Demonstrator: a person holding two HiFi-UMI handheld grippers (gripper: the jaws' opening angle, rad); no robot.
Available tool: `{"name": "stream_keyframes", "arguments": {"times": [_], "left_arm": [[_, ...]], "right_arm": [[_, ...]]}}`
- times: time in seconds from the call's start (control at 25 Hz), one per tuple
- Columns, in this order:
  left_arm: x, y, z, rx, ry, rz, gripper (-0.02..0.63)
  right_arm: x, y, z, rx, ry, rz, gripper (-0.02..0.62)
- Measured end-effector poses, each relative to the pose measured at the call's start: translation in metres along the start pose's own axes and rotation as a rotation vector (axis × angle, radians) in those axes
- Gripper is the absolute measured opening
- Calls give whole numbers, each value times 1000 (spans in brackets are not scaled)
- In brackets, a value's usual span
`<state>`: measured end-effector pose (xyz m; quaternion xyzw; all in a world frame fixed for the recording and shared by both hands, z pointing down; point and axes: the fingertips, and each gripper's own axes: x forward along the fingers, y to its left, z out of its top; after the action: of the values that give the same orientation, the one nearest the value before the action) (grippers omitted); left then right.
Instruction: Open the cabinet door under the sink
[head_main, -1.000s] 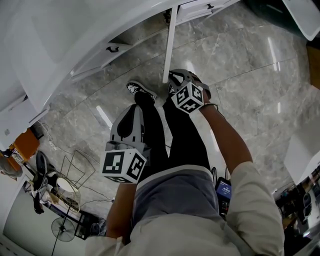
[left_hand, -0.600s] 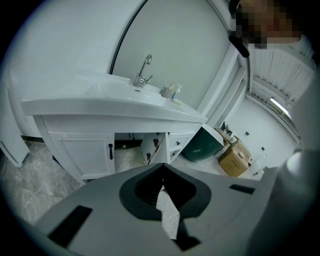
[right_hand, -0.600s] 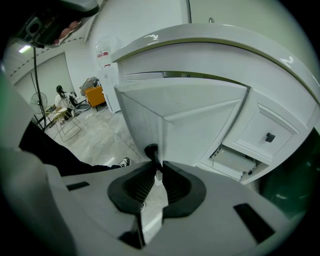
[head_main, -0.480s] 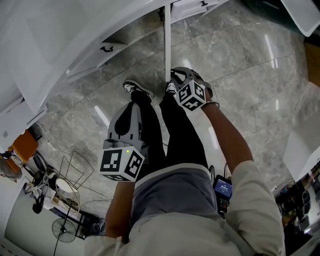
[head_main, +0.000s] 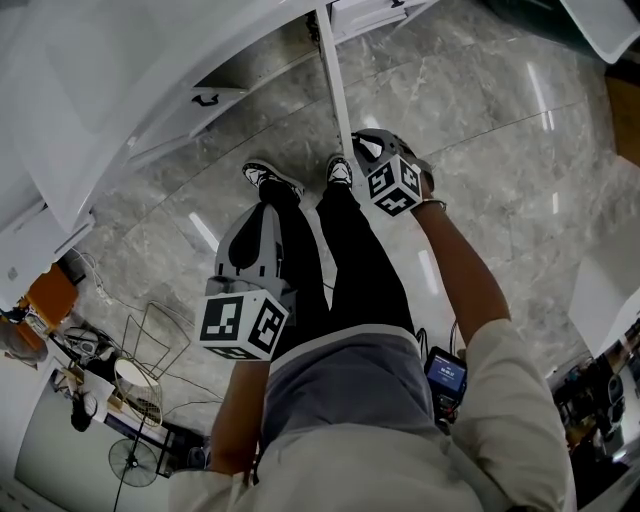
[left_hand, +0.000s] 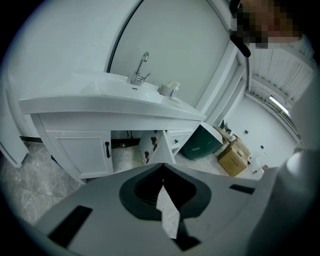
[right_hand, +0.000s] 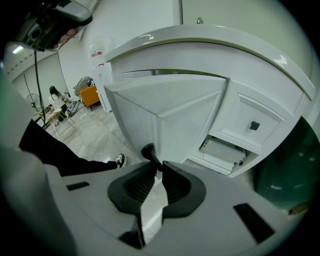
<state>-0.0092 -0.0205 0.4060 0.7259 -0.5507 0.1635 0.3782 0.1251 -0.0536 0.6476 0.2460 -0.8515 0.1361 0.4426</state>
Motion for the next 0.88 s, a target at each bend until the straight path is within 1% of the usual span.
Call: {"name": "stream_keyframes", "arguments": {"times": [0.28, 0.48, 0.72, 0.88], "left_arm": [[5, -7, 0, 6, 5, -3, 0], [11, -15, -2, 7, 14, -8, 0], [14, -21, 0, 20, 24, -12, 0], [18, -23, 1, 24, 26, -10, 0]], "right_arm": [[-12, -29, -24, 80, 24, -57, 44], [-14, -33, -25, 45, 30, -26, 44], [-22, -55, -39, 105, 29, -64, 41], [-25, -64, -44, 97, 43, -60, 40]]}}
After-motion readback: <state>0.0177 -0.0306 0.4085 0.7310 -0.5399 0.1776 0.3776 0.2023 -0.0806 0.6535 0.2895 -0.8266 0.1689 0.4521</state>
